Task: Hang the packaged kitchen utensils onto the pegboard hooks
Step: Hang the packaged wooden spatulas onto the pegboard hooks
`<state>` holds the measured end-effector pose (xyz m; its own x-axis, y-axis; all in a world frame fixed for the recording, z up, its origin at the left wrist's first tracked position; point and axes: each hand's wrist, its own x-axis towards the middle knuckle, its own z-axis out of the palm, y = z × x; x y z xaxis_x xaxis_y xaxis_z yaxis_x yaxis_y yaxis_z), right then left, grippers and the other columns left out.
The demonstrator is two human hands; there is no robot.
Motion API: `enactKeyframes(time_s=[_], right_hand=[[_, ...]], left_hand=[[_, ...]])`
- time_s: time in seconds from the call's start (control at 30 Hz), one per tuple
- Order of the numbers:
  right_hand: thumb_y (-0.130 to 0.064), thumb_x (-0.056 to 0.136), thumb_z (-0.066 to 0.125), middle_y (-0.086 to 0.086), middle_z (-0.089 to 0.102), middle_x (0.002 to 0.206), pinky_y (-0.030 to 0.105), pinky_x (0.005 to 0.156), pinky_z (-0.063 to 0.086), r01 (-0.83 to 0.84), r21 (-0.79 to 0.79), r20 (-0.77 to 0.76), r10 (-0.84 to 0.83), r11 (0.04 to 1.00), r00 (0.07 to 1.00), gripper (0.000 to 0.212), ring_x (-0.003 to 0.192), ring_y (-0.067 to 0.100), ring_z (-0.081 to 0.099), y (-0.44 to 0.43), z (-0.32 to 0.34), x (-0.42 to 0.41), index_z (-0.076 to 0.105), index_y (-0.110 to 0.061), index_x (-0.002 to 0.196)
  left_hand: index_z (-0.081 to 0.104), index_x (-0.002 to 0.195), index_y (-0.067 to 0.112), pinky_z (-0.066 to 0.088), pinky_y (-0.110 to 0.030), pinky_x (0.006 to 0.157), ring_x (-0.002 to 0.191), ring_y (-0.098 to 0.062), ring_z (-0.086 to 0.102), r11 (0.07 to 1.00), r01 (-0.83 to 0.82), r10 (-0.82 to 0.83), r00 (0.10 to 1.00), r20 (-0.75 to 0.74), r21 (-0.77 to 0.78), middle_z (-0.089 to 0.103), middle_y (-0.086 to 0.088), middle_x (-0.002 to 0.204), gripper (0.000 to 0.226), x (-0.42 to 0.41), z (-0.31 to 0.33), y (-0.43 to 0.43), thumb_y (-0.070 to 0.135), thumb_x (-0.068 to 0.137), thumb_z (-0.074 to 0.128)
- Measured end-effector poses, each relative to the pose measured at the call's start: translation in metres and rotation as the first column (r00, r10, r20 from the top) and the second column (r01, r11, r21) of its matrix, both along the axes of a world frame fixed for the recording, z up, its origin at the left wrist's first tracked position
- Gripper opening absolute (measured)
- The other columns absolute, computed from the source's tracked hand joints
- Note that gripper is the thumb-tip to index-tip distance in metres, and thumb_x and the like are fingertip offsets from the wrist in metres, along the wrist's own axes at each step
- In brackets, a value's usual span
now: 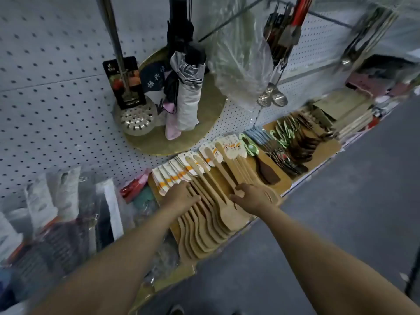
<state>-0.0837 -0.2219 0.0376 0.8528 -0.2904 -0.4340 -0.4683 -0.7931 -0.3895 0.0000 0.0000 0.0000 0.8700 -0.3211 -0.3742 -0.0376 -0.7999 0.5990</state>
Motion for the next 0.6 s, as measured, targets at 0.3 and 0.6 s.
enactKeyframes(time_s=[0.3,0.6], right_hand=[[-0.058,0.096,0.052,0.008,0.063,0.128,0.044,0.104,0.045,-0.03,0.106,-0.218,0.053,0.994,0.975,0.056,0.121,0.029,0.057,-0.042,-0.057,0.069,0.058,-0.018,0.135],[-0.04,0.102,0.052,0.002,0.066,0.116,0.034,0.095,0.044,0.066,0.396,-0.233,0.031,0.916,0.972,0.035,0.11,0.02,0.059,-0.062,-0.103,0.115,0.06,-0.018,0.128]], left_hand=[[0.053,0.134,0.015,0.047,-0.04,0.102,0.114,-0.021,0.061,0.943,-0.332,0.316,0.908,-0.275,-0.013,0.065,-0.003,0.123,0.056,0.019,-0.065,-0.068,0.048,0.09,0.065],[0.052,0.097,0.021,0.044,-0.029,0.069,0.085,-0.016,0.056,0.784,-0.62,0.593,0.748,-0.298,0.004,0.058,0.006,0.092,0.028,0.036,-0.106,-0.131,0.044,0.09,0.067]])
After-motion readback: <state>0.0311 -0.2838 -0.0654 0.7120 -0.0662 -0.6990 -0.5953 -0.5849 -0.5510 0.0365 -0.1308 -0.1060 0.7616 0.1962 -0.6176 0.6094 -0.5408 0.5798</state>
